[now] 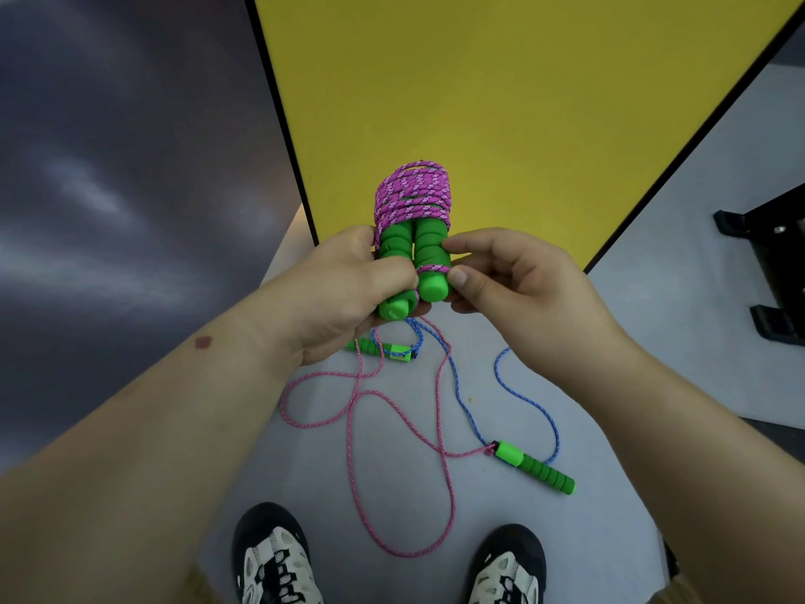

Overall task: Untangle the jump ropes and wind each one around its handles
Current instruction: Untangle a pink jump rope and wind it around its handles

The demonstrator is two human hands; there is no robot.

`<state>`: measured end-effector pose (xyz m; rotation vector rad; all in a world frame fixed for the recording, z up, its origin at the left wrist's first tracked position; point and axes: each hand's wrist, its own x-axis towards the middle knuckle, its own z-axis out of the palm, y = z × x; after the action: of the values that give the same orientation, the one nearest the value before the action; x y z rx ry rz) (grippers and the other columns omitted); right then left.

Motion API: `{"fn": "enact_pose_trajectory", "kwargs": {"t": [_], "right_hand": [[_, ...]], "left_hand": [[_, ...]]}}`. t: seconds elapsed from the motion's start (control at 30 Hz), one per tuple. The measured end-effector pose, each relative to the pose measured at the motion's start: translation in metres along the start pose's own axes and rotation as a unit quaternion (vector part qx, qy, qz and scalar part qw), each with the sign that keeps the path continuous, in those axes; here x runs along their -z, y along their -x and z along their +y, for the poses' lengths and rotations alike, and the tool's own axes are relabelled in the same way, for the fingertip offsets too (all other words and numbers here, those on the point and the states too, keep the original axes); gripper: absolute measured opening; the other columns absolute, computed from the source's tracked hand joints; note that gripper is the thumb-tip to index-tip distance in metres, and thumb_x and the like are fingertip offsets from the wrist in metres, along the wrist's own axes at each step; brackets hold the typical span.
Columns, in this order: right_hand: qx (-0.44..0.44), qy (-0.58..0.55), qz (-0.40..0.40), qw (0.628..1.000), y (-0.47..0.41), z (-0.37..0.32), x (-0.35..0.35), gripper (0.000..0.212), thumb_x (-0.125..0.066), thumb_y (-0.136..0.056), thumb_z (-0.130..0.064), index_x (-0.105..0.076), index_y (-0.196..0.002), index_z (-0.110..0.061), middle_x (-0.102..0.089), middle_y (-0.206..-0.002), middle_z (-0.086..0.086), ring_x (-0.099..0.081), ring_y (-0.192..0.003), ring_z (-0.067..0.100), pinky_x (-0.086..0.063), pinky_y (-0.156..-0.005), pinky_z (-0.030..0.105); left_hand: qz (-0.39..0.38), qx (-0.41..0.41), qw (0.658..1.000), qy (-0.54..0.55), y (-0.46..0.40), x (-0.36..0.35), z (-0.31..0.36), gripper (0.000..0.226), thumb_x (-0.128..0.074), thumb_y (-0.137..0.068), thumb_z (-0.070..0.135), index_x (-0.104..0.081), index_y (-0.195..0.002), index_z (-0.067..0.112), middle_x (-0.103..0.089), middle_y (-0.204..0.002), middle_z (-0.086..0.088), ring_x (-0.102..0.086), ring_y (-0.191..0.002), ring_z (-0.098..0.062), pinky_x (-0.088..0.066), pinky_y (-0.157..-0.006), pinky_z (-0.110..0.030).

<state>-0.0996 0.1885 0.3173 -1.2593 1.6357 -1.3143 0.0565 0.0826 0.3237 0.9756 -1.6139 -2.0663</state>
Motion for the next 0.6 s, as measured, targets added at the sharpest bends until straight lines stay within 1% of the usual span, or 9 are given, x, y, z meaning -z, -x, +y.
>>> {"fn": "enact_pose_trajectory", "kwargs": {"t": [0.1, 0.13, 0.2, 0.27, 0.33, 0.4, 0.5, 0.57, 0.6], "right_hand": [[0.006, 0.032, 0.002, 0.999, 0.0005, -0.0017, -0.0019, 0.023, -0.062, -0.097, -0.007, -0.069, -0.114, -0.02, -0.073, -0.088, 0.006, -0.069, -0.085, 0.025, -0.056, -0.084, 0.047], [0.011, 0.052, 0.001, 0.999, 0.0, -0.0024, -0.0026, 0.023, -0.062, -0.097, -0.009, -0.07, -0.114, -0.023, -0.073, -0.088, 0.003, -0.069, -0.085, 0.023, -0.056, -0.084, 0.045], [0.021, 0.092, 0.002, 0.996, -0.0008, -0.0037, -0.0035, 0.023, -0.062, -0.097, -0.011, -0.072, -0.113, -0.023, -0.073, -0.09, -0.008, -0.069, -0.086, 0.011, -0.056, -0.087, 0.038], [0.019, 0.103, 0.01, 0.994, -0.0009, -0.0038, -0.0025, 0.022, -0.062, -0.097, -0.011, -0.075, -0.111, -0.022, -0.072, -0.09, -0.016, -0.068, -0.085, 0.002, -0.055, -0.085, 0.028], [0.013, 0.098, 0.021, 0.995, -0.0002, -0.0038, -0.0009, 0.021, -0.064, -0.096, -0.012, -0.076, -0.109, -0.023, -0.072, -0.089, -0.016, -0.068, -0.085, 0.003, -0.054, -0.081, 0.023], [0.015, 0.101, 0.029, 0.994, -0.0001, -0.0037, 0.0005, 0.018, -0.067, -0.094, -0.014, -0.077, -0.107, -0.023, -0.073, -0.093, -0.01, -0.069, -0.088, 0.008, -0.054, -0.081, 0.027], [0.01, 0.067, 0.023, 0.997, -0.0014, -0.006, 0.0015, 0.016, -0.071, -0.091, -0.011, -0.078, -0.102, -0.02, -0.073, -0.095, 0.001, -0.07, -0.088, 0.021, -0.056, -0.084, 0.042], [0.001, 0.046, 0.012, 0.999, -0.003, -0.0077, 0.0031, 0.015, -0.073, -0.089, -0.009, -0.079, -0.098, -0.018, -0.073, -0.094, 0.004, -0.071, -0.085, 0.023, -0.057, -0.084, 0.043], [-0.007, 0.038, 0.007, 0.999, -0.0041, -0.0084, 0.0044, 0.015, -0.073, -0.089, -0.007, -0.079, -0.097, -0.018, -0.073, -0.093, 0.004, -0.072, -0.084, 0.022, -0.058, -0.083, 0.04]], "left_hand": [[-0.003, -0.008, 1.0, 0.009, 0.0012, -0.0035, 0.0013, 0.029, -0.044, -0.089, -0.006, -0.068, -0.104, 0.001, -0.068, -0.097, -0.017, -0.064, -0.092, -0.025, -0.057, -0.093, -0.039], [-0.003, -0.006, 1.0, 0.022, 0.0009, -0.0044, 0.0018, 0.031, -0.041, -0.089, -0.008, -0.065, -0.107, -0.004, -0.066, -0.098, -0.019, -0.062, -0.093, -0.025, -0.056, -0.094, -0.04], [-0.002, 0.012, 0.998, 0.059, 0.0009, -0.0047, 0.0028, 0.034, -0.038, -0.089, -0.013, -0.062, -0.113, -0.009, -0.066, -0.1, -0.02, -0.062, -0.094, -0.026, -0.055, -0.094, -0.039], [-0.01, 0.026, 0.996, 0.08, 0.0012, -0.0035, 0.0034, 0.034, -0.044, -0.089, -0.013, -0.06, -0.119, -0.012, -0.067, -0.104, -0.022, -0.065, -0.096, -0.027, -0.054, -0.095, -0.039], [-0.011, 0.03, 0.997, 0.07, 0.0022, -0.0028, 0.0032, 0.034, -0.049, -0.09, -0.011, -0.06, -0.122, -0.011, -0.068, -0.108, -0.022, -0.067, -0.097, -0.026, -0.055, -0.096, -0.039], [0.004, 0.031, 0.998, 0.051, 0.0018, -0.0038, 0.0028, 0.031, -0.046, -0.093, -0.011, -0.062, -0.12, -0.008, -0.07, -0.107, -0.02, -0.068, -0.095, -0.025, -0.057, -0.093, -0.037], [0.025, 0.035, 0.998, 0.037, 0.0006, -0.007, 0.0028, 0.031, -0.041, -0.093, -0.01, -0.068, -0.107, -0.002, -0.071, -0.094, -0.016, -0.068, -0.086, -0.023, -0.06, -0.083, -0.032], [0.031, 0.036, 0.998, 0.029, 0.0009, -0.0073, 0.0032, 0.031, -0.04, -0.094, -0.008, -0.068, -0.104, 0.0, -0.07, -0.092, -0.015, -0.066, -0.085, -0.023, -0.06, -0.084, -0.033], [0.028, 0.038, 0.999, 0.026, 0.0013, -0.0069, 0.0035, 0.03, -0.041, -0.094, -0.007, -0.068, -0.105, 0.001, -0.07, -0.092, -0.015, -0.066, -0.085, -0.022, -0.059, -0.085, -0.034]]}}
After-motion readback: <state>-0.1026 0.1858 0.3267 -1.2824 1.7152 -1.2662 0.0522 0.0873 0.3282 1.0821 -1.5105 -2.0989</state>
